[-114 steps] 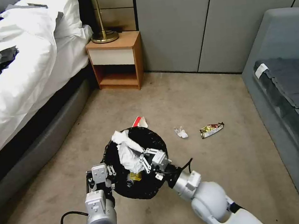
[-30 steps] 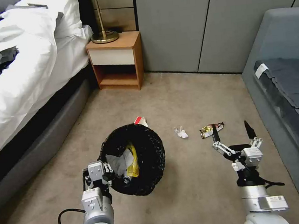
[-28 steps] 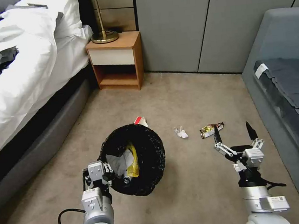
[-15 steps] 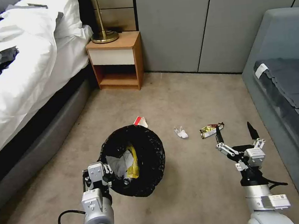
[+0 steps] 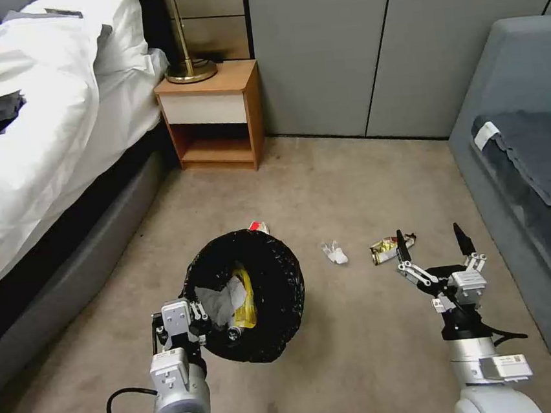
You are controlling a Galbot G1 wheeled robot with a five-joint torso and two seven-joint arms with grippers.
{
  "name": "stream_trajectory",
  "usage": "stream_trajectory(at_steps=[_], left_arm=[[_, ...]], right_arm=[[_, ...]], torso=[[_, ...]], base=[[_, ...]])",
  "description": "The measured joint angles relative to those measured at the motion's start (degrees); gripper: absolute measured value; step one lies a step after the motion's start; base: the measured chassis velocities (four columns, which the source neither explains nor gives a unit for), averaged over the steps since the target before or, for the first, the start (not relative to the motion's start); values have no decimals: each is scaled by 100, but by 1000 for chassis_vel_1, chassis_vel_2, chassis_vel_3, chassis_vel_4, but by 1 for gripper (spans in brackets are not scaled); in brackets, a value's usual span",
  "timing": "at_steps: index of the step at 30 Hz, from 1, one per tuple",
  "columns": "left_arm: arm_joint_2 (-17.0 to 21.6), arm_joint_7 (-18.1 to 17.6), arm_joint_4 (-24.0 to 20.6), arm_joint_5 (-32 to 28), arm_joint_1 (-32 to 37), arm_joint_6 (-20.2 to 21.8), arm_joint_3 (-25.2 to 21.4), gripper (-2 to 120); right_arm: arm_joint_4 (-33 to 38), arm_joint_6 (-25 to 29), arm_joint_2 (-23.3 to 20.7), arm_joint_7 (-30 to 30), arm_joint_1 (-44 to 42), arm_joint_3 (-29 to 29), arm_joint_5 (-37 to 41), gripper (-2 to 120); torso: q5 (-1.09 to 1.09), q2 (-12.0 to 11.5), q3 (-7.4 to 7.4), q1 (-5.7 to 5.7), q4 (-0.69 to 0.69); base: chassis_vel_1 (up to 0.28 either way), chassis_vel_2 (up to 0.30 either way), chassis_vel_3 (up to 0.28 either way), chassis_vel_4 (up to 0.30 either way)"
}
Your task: Pick up the trash bin, then pick up the garbage from the floor and place it into the trash bin.
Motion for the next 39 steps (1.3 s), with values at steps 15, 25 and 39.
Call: stream_trajectory(at_steps=[15,25,39], left_arm=[[-18,-1,1,11,-20,-3,22,3],[-16,-2,7,4,-29,-9,21,3],[-29,-3,10,-5,-40,-9,-9,3]], right_arm=[[-102,136,22,-129,115,5,-9,100],[-114,102,4,-148,264,20,-32,100],[-10,-594,-40,-65,1015,-159,1,100]], torso=[[0,0,0,0,1],[0,0,-1,0,0],[0,0,0,0,-1]], base=[[-77,75,75,-75],[0,0,0,0],[0,0,0,0]])
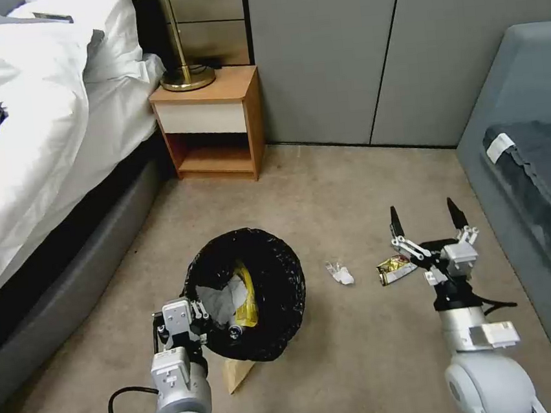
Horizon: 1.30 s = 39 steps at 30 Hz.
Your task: Pick up the trash bin, then pick up the garbage from the floor and place it into the trash bin.
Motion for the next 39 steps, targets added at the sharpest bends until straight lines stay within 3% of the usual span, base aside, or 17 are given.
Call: stream_trajectory(at_steps=[4,8,9,12,14,16,18,20,27,29,32,34,39], left_arm=[[2,0,0,-15,-13,3,-25,3],[4,-1,65,-22,-29,20,-53,3],[4,-1,65,-22,-29,20,-53,3],[-14,-2,129,-4,-23,27,-52,3],[-18,-2,132,-1,-19,28,-52,3],[-34,-3,136,22,16,40,-56,3],[-36,-3,136,24,22,40,-62,3],[-40,-6,114,27,84,42,-104,3],[-49,-18,81,34,173,34,-124,3],[-56,-25,63,48,218,22,-120,3],[-58,-28,61,50,225,18,-120,3],[-61,-42,61,51,246,-4,-123,3],[-62,-49,60,50,266,-29,-127,3]], right_arm=[[-17,-541,-37,203,477,-104,154,100],[-443,-1645,-151,808,1374,-460,731,100],[-443,-1645,-151,808,1374,-460,731,100],[-1260,-2500,-240,1399,2217,-838,1244,100],[-1372,-2562,-245,1444,2306,-881,1274,100],[-2211,-3169,-245,1673,2842,-1105,1436,100],[-2313,-3260,-242,1689,2894,-1127,1454,100],[-2982,-3941,-201,1731,3213,-1240,1547,100],[-4022,-4381,-114,1674,3594,-1316,1393,100],[-4725,-4461,-98,1544,3795,-1321,1149,100],[-4967,-4508,-101,1500,3868,-1310,1134,100],[-5580,-4658,-130,1420,4036,-1227,1235,100],[-5968,-4666,-161,1394,4063,-1130,1270,100]], torso=[[0,0,0,0,2],[-1,0,0,0,1],[-1,0,0,0,1],[-1,0,0,0,3],[-1,0,1,0,3],[0,0,0,0,3],[-1,0,1,0,2],[1,0,0,0,1],[1,0,1,0,2],[1,0,1,0,1],[0,0,0,0,1],[0,0,0,0,1],[1,0,0,0,0]], base=[[0,0,0,0],[0,0,0,0],[0,0,0,0],[0,0,0,0],[0,0,0,0],[0,0,0,0],[0,0,0,0],[0,0,0,0],[0,0,0,0],[0,0,0,0],[0,0,0,0],[0,0,0,0],[0,0,0,0]])
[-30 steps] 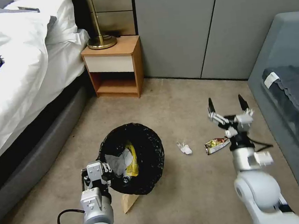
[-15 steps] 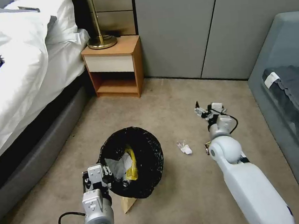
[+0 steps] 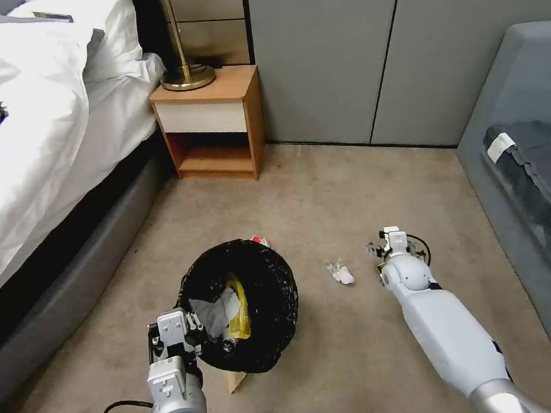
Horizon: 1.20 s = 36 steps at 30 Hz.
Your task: Pick up the trash bin, then pick up the garbage from the floor and place it into the trash bin.
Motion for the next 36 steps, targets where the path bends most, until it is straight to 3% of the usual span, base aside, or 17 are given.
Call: stream_trajectory(at_steps=[12,20,36], left_arm=[[2,-3,-61,15,50,-21,14,3],[3,-8,-118,63,179,-98,12,3],[-27,-16,-139,164,281,-161,26,3]], right_arm=[[-670,406,23,29,31,197,69,100],[-1216,1012,93,-363,235,197,433,100],[-2098,1489,153,-691,552,195,593,100]], torso=[[-2,0,0,0,1],[0,0,0,0,1],[-1,0,-1,0,1]], base=[[0,0,0,0],[0,0,0,0],[0,0,0,0]])
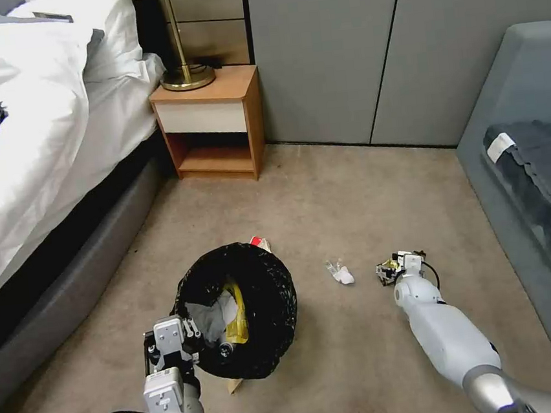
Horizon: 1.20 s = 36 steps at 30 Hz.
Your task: Pick up the trash bin, then pick up the garbage from the floor and place it into the trash bin.
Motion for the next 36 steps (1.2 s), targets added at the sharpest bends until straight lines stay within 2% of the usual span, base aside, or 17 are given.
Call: stream_trajectory(at_steps=[3,6,7,10,14,17,18,20,22,23,25,27,29,36], left_arm=[[-5,0,0,10,-4,0,7,3],[-8,0,17,20,-14,0,8,3],[-12,-1,34,23,-16,0,7,3],[-15,-1,43,27,-16,0,6,3],[-25,-1,66,38,-23,0,8,3],[-25,-1,66,39,-23,0,9,3],[-25,-1,69,39,-23,0,8,3],[-24,-1,70,38,-23,0,8,3],[-21,-1,71,34,-24,0,5,3],[-21,-1,71,34,-24,0,5,3],[-19,-1,72,28,-32,0,10,3],[-18,-1,76,26,-34,0,13,3],[-14,-1,85,23,-34,0,17,3],[0,-1,90,10,-17,-13,17,3]], right_arm=[[-137,88,-1,-59,40,4,0,97],[-337,258,-1,-155,113,5,-15,88],[-435,340,-2,-204,157,6,-22,79],[-486,380,0,-232,184,6,-22,74],[-632,525,22,-305,260,8,-25,54],[-638,549,30,-319,269,6,-27,48],[-641,569,35,-325,271,2,-30,39],[-640,578,40,-326,272,-1,-32,36],[-630,599,39,-326,271,-4,-34,26],[-630,599,39,-326,271,-4,-34,26],[-614,621,46,-326,265,-8,-34,15],[-608,637,47,-325,262,-9,-34,11],[-596,667,48,-319,254,-10,-33,1],[-427,810,33,-247,161,-10,-42,0]], torso=[[0,0,0,0,0],[-2,0,-1,0,1],[-3,0,-1,0,1],[-3,0,-1,0,0],[-3,0,-1,0,0],[-1,0,0,0,-1],[-1,0,0,0,-1],[2,0,0,0,0],[0,0,0,0,-1],[0,0,0,0,-1],[2,0,0,0,1],[3,0,0,0,1],[3,0,1,0,1],[1,0,1,0,-1]], base=[[0,0,0,0],[0,0,0,0],[0,0,0,0],[0,0,0,0],[0,0,0,0],[0,0,0,0],[0,0,0,0],[0,0,0,0],[0,0,0,0],[0,0,0,0],[0,0,0,0],[0,0,0,0],[0,0,0,0],[0,0,0,0]])
